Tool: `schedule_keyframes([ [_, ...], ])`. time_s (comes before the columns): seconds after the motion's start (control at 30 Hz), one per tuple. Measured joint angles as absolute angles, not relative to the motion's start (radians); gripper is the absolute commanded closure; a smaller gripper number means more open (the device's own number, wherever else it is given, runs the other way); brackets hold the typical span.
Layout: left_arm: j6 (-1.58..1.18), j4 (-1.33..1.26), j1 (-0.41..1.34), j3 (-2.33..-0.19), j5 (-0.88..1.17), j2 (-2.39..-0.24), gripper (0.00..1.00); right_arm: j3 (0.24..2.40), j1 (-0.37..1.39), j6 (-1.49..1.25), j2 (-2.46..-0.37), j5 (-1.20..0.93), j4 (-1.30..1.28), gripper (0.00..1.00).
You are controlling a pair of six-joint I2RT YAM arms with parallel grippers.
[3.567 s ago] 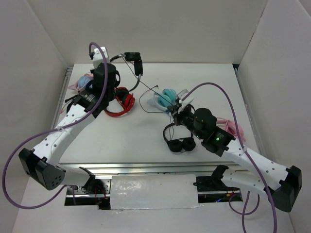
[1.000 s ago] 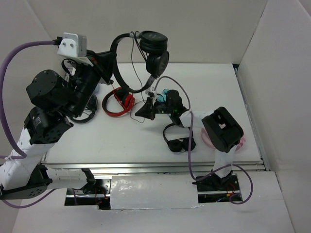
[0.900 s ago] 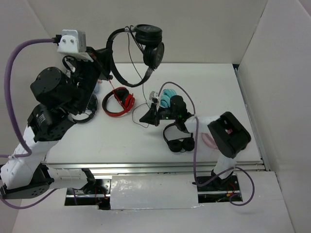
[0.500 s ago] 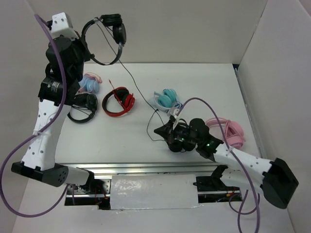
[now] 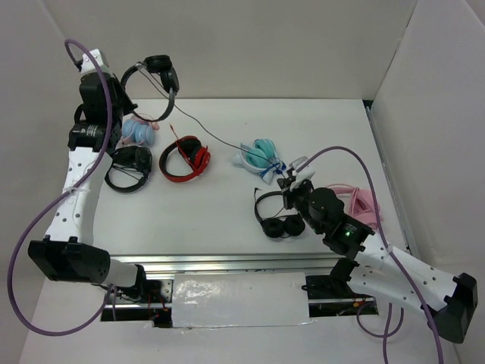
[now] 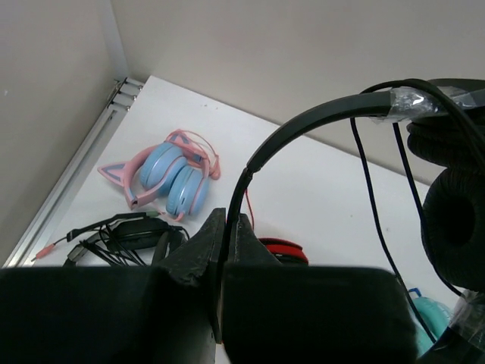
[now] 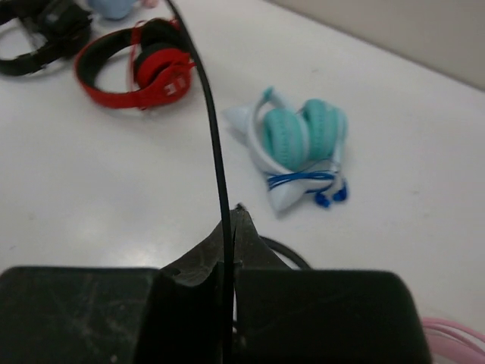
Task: Wrap the headphones
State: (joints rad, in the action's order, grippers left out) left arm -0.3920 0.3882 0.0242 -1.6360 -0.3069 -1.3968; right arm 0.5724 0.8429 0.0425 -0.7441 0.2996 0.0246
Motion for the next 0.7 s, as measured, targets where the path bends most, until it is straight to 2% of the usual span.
schedule_keyframes([
  [0.17,-0.389,0.36,0.035,-1.517,-0.34,-1.396,1.0,0.624,0.868,0.145,-0.741,0.506,0.047,1.0],
  [0.4,-0.376,0.355,0.068,-1.424,-0.464,-1.411,1.0,0.717,0.917,0.342,-0.728,0.629,0.133,1.0],
  [0.6,-0.331,0.343,0.205,-1.362,-0.582,-1.473,1.0,0.841,0.927,0.527,-0.775,0.604,0.212,1.0],
  [0.7,-0.29,0.296,0.305,-1.263,-0.608,-1.488,1.0,0.933,0.918,0.606,-0.834,0.553,0.237,1.0],
])
